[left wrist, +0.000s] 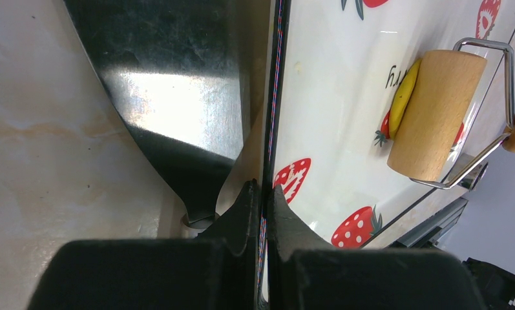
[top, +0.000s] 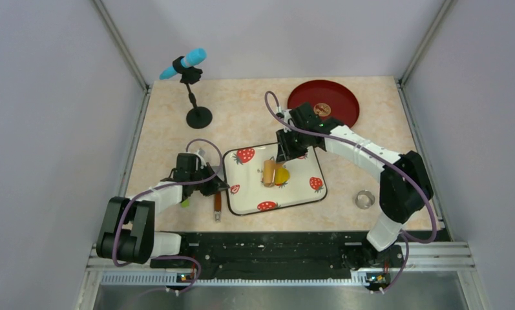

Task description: Roll out the dumpling wrappers from the dough

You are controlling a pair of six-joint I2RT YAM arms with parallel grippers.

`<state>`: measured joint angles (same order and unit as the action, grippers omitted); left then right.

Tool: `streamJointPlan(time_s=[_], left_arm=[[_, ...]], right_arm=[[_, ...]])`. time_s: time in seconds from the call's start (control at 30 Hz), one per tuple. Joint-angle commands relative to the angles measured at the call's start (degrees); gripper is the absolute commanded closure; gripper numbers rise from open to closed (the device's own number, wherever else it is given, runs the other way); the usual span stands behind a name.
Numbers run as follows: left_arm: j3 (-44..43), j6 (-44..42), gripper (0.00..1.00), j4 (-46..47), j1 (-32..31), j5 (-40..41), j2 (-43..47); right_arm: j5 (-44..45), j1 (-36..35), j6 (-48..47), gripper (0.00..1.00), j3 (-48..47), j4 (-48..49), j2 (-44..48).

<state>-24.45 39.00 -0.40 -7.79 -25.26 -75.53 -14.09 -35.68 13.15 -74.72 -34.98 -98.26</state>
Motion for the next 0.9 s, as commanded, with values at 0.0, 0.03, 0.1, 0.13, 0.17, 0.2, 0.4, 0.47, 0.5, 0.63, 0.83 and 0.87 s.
streamJointPlan(time_s=[0.0, 0.03, 0.1, 0.13, 0.17, 0.2, 0.4, 0.47, 0.5, 0.63, 0.83, 0.87], left_arm=[[0.1, -1.9, 1.00, -3.4, 0.8, 5.3, -0.9], [0.2, -2.0, 1.00, -3.4, 0.8, 5.3, -0.8], [0.3, -2.0, 1.00, -3.5, 0.8, 5.3, -0.7], [0.3, -2.0, 1.00, -3.6, 0.8, 5.4, -0.6], [0.3, -2.0, 1.00, -3.6, 0.8, 5.4, -0.5], [0.4, -2.1, 1.00, -3.6, 0.8, 5.5, -0.5], [0.3, -2.0, 1.00, -3.6, 0.8, 5.4, -0.7], [0.3, -2.0, 1.00, -3.6, 0.8, 5.4, -0.5], [0.4, -2.1, 1.00, -3.6, 0.8, 5.4, -0.5], [0.3, -1.9, 1.00, -3.5, 0.8, 5.4, -0.6], [0.4, -1.9, 1.00, -3.4, 0.8, 5.4, -0.5], [0.4, -1.9, 1.00, -3.5, 0.8, 5.4, -0.5]], right_arm=[[13.0, 0.1, -3.7, 1.00, 9.7, -9.0, -11.5], [13.0, 0.1, -3.8, 1.00, 9.7, -8.9, -11.7], [12.9, 0.1, -3.7, 1.00, 9.8, -8.8, -11.7], [12.9, 0.1, -3.7, 1.00, 9.9, -8.7, -11.8], [12.9, 0.1, -3.8, 1.00, 10.0, -8.5, -11.8], [12.9, 0.1, -3.8, 1.00, 10.1, -8.4, -11.7], [12.6, 0.1, -3.7, 1.00, 10.7, -7.6, -11.9], [12.5, 0.1, -3.9, 1.00, 10.7, -7.6, -12.0], [12.5, 0.1, -3.9, 1.00, 10.6, -7.6, -12.1], [12.3, 0.1, -3.8, 1.00, 11.2, -6.8, -11.8], [12.1, 0.1, -3.6, 1.00, 11.7, -6.1, -11.7], [12.1, 0.1, -3.5, 1.00, 11.8, -6.0, -11.7]])
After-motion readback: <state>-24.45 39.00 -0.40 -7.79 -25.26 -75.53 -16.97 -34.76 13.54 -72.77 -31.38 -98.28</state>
